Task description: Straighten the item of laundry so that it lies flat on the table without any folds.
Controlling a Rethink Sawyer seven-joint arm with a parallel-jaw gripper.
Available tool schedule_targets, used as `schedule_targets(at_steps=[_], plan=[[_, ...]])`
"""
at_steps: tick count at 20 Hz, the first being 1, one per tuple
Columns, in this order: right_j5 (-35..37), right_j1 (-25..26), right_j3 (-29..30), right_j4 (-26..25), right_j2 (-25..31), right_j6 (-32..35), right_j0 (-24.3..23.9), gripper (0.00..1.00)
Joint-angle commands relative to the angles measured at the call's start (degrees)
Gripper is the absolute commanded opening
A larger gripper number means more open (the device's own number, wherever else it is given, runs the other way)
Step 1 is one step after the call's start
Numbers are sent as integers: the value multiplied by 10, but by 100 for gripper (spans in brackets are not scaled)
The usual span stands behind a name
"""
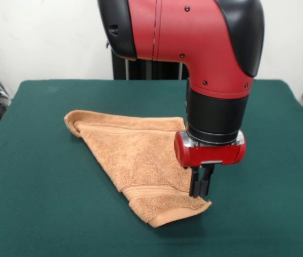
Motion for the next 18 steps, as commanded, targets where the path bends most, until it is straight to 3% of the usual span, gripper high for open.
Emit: schedule_targets(at_steps=[1, 18], plan=[[-5, 11, 63, -11, 36, 52, 11, 0], [-13, 13, 61, -12, 36, 55, 12, 0]])
